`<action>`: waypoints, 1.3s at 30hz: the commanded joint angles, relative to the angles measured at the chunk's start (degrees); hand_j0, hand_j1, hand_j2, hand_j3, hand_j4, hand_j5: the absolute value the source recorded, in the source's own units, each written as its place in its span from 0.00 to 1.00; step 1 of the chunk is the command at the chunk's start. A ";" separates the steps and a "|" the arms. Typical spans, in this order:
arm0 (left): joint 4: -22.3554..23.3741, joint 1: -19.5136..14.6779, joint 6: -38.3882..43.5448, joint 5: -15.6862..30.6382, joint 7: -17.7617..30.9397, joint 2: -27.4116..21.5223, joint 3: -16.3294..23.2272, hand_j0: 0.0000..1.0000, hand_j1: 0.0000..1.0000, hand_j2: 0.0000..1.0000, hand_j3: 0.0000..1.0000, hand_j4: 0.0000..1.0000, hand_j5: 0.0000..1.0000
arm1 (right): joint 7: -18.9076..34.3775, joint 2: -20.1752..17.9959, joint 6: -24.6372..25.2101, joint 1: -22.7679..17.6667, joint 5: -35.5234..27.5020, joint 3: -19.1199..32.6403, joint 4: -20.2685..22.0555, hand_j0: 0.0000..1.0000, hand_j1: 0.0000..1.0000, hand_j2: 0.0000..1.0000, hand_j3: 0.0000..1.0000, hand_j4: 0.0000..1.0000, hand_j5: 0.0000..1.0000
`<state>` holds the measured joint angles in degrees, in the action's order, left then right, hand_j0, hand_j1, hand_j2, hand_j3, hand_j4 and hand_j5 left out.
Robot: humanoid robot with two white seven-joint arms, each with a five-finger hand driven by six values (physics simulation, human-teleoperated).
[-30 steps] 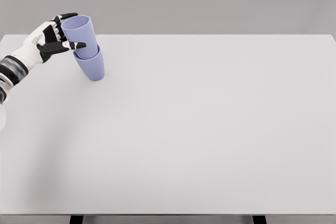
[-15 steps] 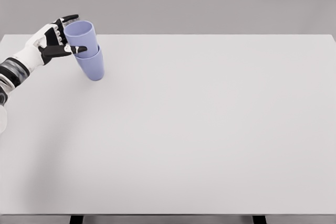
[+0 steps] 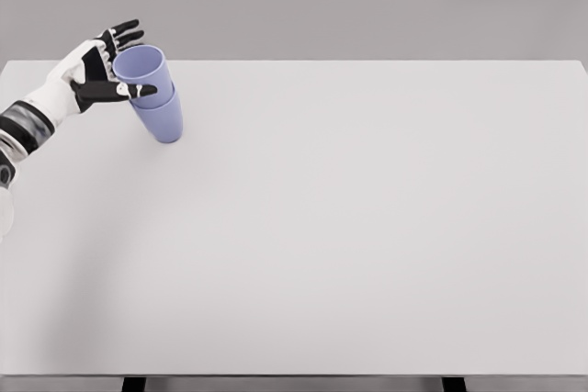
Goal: Place the right cup on the left cup with left arm
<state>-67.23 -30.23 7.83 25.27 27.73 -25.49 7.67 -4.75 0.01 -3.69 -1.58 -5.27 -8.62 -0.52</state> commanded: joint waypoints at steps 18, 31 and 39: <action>-3.43 0.26 -0.10 0.31 -0.05 -0.35 -1.08 1.00 1.00 1.00 1.00 1.00 1.00 | 0.00 -0.01 0.00 0.00 -0.01 0.00 -0.01 1.00 1.00 1.00 1.00 1.00 1.00; -7.21 1.93 -0.10 0.40 -0.05 -0.88 -5.12 1.00 1.00 1.00 1.00 1.00 1.00 | 0.00 -0.01 0.00 0.00 -0.01 0.00 -0.01 1.00 1.00 1.00 1.00 1.00 1.00; -13.36 7.12 -0.10 0.57 0.04 -2.02 -11.89 1.00 1.00 1.00 1.00 1.00 1.00 | 0.00 -0.01 0.00 0.00 -0.01 0.00 -0.01 1.00 1.00 1.00 1.00 1.00 1.00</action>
<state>-78.85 -22.24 7.74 25.42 27.77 -27.34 -2.32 -4.75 0.01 -3.69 -1.58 -5.27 -8.62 -0.52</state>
